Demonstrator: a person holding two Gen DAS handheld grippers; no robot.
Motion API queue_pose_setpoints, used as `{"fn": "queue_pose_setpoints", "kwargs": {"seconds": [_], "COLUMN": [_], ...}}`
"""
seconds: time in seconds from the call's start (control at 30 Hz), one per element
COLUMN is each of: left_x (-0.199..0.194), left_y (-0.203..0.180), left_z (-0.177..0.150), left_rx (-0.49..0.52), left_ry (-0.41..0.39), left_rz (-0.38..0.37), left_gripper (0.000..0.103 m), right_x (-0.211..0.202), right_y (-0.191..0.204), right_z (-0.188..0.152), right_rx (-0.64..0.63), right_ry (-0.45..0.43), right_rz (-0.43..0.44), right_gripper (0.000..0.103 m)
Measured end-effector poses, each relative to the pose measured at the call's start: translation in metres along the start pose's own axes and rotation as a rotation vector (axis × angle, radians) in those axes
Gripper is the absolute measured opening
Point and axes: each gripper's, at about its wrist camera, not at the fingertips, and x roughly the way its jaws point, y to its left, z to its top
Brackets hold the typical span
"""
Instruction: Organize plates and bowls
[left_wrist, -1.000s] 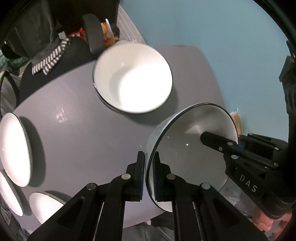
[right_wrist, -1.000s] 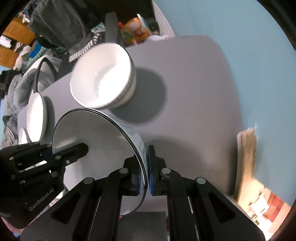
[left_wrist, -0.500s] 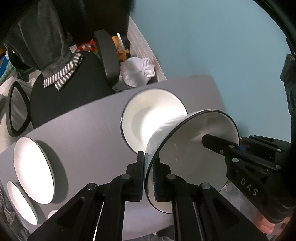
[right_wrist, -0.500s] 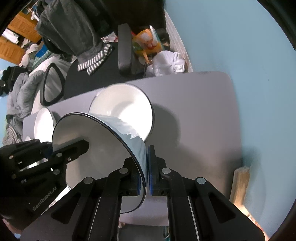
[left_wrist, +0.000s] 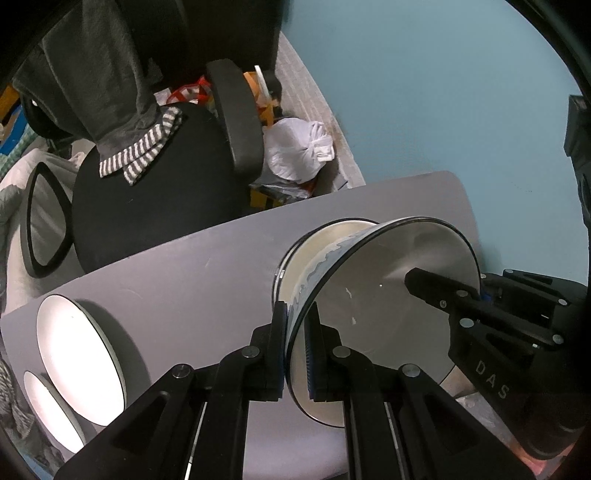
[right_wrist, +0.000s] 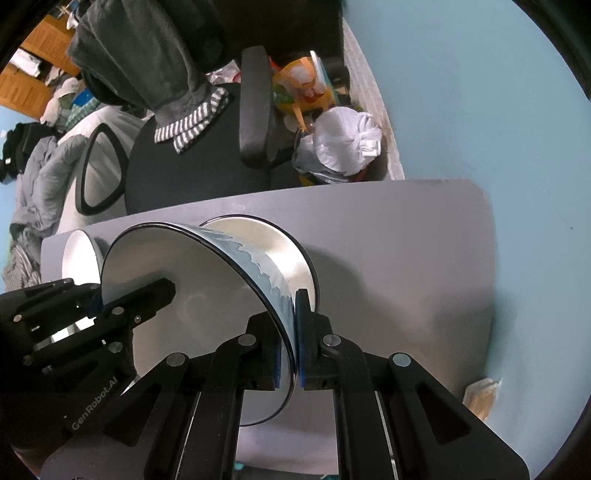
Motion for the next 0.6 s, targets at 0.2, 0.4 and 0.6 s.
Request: {"fn": "queue_pose_setpoints", "kwargs": {"seconds": [0.2,0.4,0.6], "left_x": [0.007,0.014,0.017], "left_y": [0.005,0.003,0.001], "left_z": [0.004,0.008,0.010], "left_rx": [-0.020,-0.013,-0.016], "left_ry": [0.012,0.023,0.035], "left_rz": [0.012,0.030,0.035], "left_gripper": [0.007,0.007,0.008], "right_x": [0.010,0.014,0.022], "right_y": [-0.001,-0.004,-0.006], "right_z": [0.003,0.011,0.010], "right_rx": [-0.002,-0.008,-0.023], "right_ry": [0.021,0.030,0.054], "right_rz": [0.013,0.009,0.013], "right_gripper": [0.006,0.007,0.008]}}
